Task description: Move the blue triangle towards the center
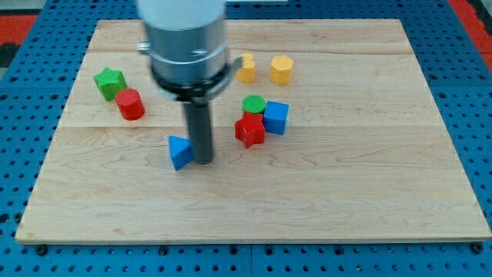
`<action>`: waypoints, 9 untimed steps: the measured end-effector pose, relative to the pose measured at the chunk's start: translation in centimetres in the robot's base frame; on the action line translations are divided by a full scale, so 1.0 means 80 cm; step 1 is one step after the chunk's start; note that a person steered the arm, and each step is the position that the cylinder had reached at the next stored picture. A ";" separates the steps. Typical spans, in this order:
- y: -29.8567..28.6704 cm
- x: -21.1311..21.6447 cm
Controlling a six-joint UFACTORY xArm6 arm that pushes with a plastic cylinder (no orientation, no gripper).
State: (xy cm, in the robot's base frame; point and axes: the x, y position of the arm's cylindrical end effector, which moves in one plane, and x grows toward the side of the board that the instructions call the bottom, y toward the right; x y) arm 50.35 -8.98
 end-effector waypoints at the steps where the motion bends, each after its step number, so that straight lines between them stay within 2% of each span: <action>1: -0.045 -0.018; 2: -0.051 0.020; 3: -0.090 0.008; 5: -0.081 -0.089; 7: -0.066 -0.113; 9: -0.018 -0.189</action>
State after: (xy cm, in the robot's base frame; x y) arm 35.23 -10.40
